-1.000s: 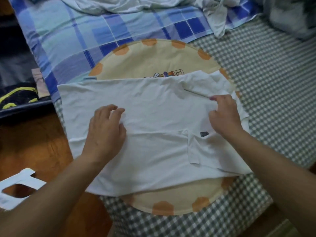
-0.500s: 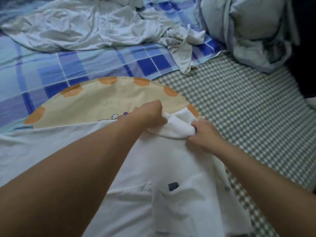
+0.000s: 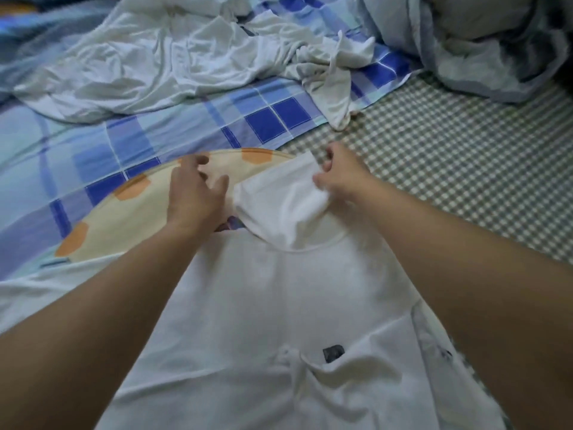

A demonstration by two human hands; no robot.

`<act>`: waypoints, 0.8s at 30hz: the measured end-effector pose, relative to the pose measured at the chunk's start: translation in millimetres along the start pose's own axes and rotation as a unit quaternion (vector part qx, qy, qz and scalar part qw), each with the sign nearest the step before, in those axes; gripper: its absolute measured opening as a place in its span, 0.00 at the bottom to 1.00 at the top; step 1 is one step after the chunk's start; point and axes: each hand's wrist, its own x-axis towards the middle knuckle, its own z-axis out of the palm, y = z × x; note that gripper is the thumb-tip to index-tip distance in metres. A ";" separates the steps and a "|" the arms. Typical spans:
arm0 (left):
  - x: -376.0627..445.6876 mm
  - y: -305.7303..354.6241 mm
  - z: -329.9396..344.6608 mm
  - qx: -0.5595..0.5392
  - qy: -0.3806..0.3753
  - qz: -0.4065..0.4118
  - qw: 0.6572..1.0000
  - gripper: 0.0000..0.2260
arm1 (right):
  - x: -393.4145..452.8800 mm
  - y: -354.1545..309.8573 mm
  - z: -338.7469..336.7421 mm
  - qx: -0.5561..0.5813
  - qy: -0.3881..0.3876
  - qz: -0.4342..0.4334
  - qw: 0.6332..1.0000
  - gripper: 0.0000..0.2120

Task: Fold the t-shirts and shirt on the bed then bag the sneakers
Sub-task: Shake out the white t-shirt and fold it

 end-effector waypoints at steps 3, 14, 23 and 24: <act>-30.1 -39.9 -53.4 0.119 -0.029 0.056 0.991 0.14 | -16.8 -11.6 15.0 -0.178 0.125 -0.153 0.964 0.30; -59.1 -130.3 -184.6 0.486 -0.111 0.163 0.851 0.09 | -32.2 -64.0 44.4 -0.378 -0.058 -0.250 0.890 0.17; -145.4 -125.6 -233.2 0.375 -0.035 0.245 0.893 0.06 | -195.3 -4.3 -31.3 -0.220 0.138 -0.287 0.922 0.04; -166.3 -130.5 -239.4 0.365 -0.048 0.253 0.895 0.07 | -221.3 13.1 -34.5 -0.217 0.141 -0.291 0.921 0.03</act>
